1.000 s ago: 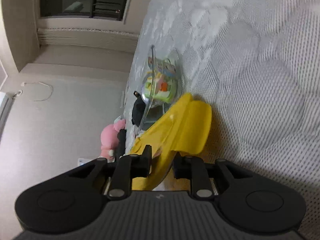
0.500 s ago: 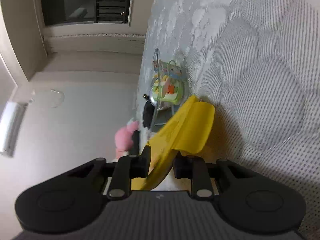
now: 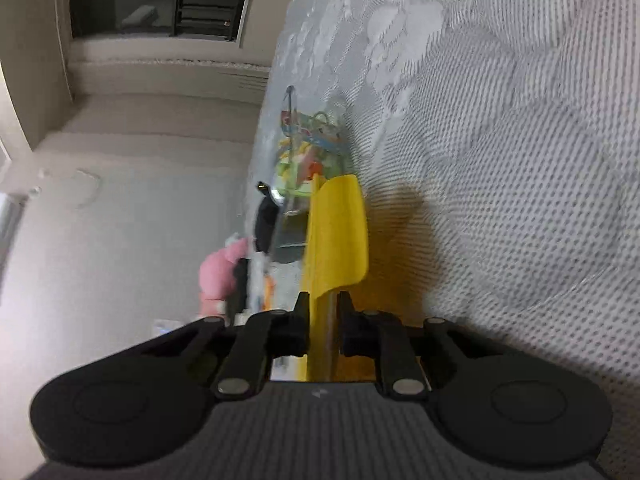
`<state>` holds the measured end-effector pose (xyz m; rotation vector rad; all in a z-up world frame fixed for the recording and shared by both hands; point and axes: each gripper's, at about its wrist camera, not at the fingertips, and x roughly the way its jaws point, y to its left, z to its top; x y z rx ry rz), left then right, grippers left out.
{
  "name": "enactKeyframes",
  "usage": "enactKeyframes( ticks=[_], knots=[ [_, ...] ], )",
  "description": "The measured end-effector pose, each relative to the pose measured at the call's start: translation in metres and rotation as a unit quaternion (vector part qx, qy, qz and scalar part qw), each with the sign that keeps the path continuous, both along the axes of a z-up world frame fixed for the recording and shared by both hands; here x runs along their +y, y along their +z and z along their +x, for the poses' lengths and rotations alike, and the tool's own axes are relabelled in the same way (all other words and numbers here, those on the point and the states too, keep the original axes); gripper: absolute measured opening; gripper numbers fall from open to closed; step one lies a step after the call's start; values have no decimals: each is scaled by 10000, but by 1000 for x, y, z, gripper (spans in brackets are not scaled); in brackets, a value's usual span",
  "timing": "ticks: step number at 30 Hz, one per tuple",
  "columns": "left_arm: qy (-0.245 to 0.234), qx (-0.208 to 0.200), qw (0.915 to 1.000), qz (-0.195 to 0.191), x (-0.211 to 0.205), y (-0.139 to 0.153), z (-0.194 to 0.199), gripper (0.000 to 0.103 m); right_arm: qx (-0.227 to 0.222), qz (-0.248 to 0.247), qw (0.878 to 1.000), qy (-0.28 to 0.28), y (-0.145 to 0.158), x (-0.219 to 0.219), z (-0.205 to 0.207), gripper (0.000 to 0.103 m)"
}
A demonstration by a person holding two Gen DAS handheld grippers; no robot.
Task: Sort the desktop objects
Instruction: 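Carry the yellow lid with both grippers over the glass container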
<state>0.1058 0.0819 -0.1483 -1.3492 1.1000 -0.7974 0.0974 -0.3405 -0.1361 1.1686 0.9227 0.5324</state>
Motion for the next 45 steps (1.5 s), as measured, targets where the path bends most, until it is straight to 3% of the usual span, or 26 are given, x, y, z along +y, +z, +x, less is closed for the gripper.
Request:
enactKeyframes(
  ticks=[4, 8, 11, 12, 14, 15, 16, 18, 20, 24, 27, 31, 34, 39, 42, 44, 45],
  knots=[
    [93, 57, 9977, 668, -15, 15, 11, 103, -133, -410, 9991, 57, 10, 1, -4, 35],
    [231, -6, 9885, 1496, -27, 32, 20, 103, -196, -721, 9972, -46, 14, 3, -9, 31],
    [274, -369, 9760, 2129, -37, 49, 23, 102, -321, -908, 9953, -20, 20, 7, -11, 23],
    [279, -488, 9708, 2332, -39, 54, 24, 95, -376, -950, 9948, -2, 24, 8, -15, 23],
    [323, -660, 9552, 2867, -38, 59, 21, 62, -541, -1189, 9914, -43, 35, 8, -20, 22],
    [303, -771, 9478, 3079, -37, 62, 19, 38, -624, -1253, 9901, -51, 41, 8, -23, 22],
    [304, -836, 9460, 3119, -34, 63, 16, 36, -704, -1277, 9893, -49, 48, 8, -26, 21],
    [284, -910, 9512, 2936, -29, 63, 9, 35, -865, -1326, 9874, -45, 61, 8, -32, 21],
    [280, -1137, 9473, 2983, -27, 75, 3, 35, -1026, -1374, 9852, -42, 74, 9, -38, 22],
    [468, -1915, 9269, 3194, -29, 114, -13, 36, -1346, -1469, 9799, -34, 101, 10, -50, 23],
    [841, -2418, 9053, 3389, -30, 142, -1, 39, -1742, -1502, 9732, -65, 125, 15, -29, 23],
    [1253, -2453, 8783, 3908, -33, 147, 44, 51, -2047, -1815, 9618, 73, 142, 39, 28, 23],
    [1459, -2383, 8626, 4217, -24, 145, 73, 51, -1854, -1797, 9659, 172, 135, 53, 73, 25],
    [1352, -2082, 8592, 4473, -18, 126, 105, 51, -1353, -1677, 9760, 303, 105, 62, 122, 26],
    [1263, -2103, 8528, 4611, -28, 116, 114, 52, -1076, -1446, 9833, 261, 84, 59, 128, 27],
    [1170, -2181, 8491, 4666, -35, 112, 117, 53, -909, -1438, 9852, 213, 77, 55, 131, 33],
    [1132, -2262, 8437, 4735, -39, 112, 118, 54, -825, -1450, 9858, 188, 74, 53, 131, 33]
  ],
)
